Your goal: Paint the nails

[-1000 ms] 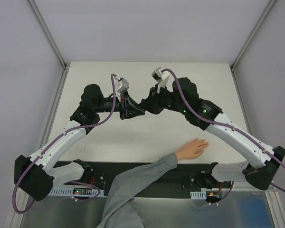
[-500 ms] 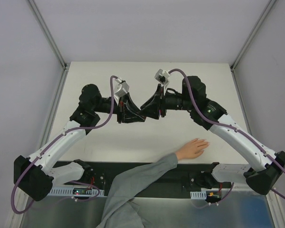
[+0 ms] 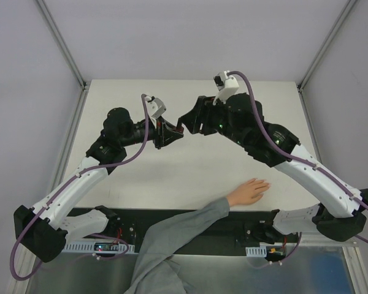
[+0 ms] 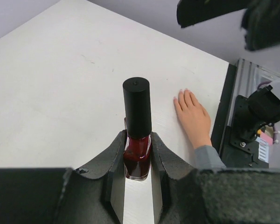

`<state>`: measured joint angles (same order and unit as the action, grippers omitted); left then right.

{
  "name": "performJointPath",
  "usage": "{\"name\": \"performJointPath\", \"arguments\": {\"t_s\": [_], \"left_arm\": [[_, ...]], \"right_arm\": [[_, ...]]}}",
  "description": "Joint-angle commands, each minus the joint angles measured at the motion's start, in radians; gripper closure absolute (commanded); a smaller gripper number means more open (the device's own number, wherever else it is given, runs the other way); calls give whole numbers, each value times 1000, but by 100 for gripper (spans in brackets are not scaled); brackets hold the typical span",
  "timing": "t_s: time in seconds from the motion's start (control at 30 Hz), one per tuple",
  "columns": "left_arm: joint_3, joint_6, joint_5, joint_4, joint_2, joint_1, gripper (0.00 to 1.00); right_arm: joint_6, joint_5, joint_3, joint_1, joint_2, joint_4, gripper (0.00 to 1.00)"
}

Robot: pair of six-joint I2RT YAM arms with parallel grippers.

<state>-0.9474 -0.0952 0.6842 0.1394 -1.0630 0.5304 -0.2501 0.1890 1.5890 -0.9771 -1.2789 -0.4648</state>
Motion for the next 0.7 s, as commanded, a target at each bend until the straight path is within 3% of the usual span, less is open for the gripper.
{"name": "performJointPath", "arguments": {"t_s": [0.0,0.47,0.53,0.57,0.63,0.67], "left_arm": [[-28,28,-81,14,20,6,100],[-31,17,-69,14,12,8,100],[-34,15,-36,14,11,8,100],[-37,15,-16,14,11,8,100],[-40,14,20,14,8,8,100],[-45,12,82,15,6,6,100]], "right_arm": [[-52,210,106,-31,-85,-100,46],[-22,236,190,-63,-240,-141,49],[-9,234,186,-63,-243,-140,57],[0,230,183,-63,-241,-137,73],[34,219,175,-61,-235,-132,85],[50,208,155,-60,-228,-129,96]]}}
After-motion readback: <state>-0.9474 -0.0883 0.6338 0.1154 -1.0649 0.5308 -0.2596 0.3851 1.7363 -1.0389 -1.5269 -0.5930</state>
